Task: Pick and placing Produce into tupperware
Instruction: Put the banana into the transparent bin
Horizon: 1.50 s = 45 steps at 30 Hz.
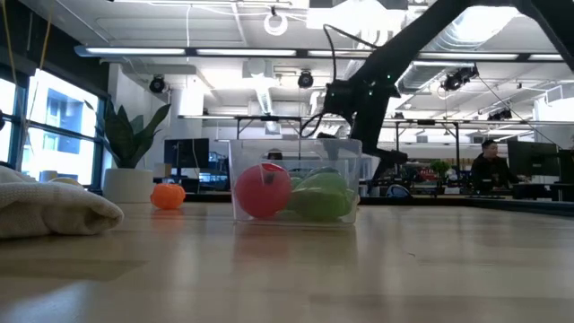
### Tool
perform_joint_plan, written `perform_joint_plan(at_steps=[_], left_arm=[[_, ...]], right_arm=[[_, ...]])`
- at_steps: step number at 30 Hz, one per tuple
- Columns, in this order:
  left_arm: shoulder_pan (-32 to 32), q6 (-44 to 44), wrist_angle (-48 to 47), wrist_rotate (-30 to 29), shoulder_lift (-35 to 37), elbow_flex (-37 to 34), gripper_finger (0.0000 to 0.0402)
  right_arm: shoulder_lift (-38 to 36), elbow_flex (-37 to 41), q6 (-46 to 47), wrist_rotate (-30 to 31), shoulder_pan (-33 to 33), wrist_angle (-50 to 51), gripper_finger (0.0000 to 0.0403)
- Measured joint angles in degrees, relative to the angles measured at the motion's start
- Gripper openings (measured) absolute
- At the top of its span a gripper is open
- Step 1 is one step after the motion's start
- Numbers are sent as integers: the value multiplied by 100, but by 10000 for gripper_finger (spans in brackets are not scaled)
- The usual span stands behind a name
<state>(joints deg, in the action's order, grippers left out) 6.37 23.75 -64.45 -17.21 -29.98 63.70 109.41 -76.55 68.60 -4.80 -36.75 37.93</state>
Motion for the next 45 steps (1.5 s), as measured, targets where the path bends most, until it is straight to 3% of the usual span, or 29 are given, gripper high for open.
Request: perform_joint_plan(at_steps=[21, 28, 36, 45], left_arm=[[-2, 0, 2, 0, 2, 0, 113], [-1, 0, 1, 1, 1, 0, 113], [0, 0, 0, 1, 2, 0, 113], [-2, -2, 0, -1, 2, 0, 113]], right_arm=[[197, 0, -16, 573, -13, -184, 358], [240, 0, -111, 574, -13, -195, 358], [522, -2, -152, 69, -55, -346, 358], [524, 2, -166, 242, -41, -350, 358]])
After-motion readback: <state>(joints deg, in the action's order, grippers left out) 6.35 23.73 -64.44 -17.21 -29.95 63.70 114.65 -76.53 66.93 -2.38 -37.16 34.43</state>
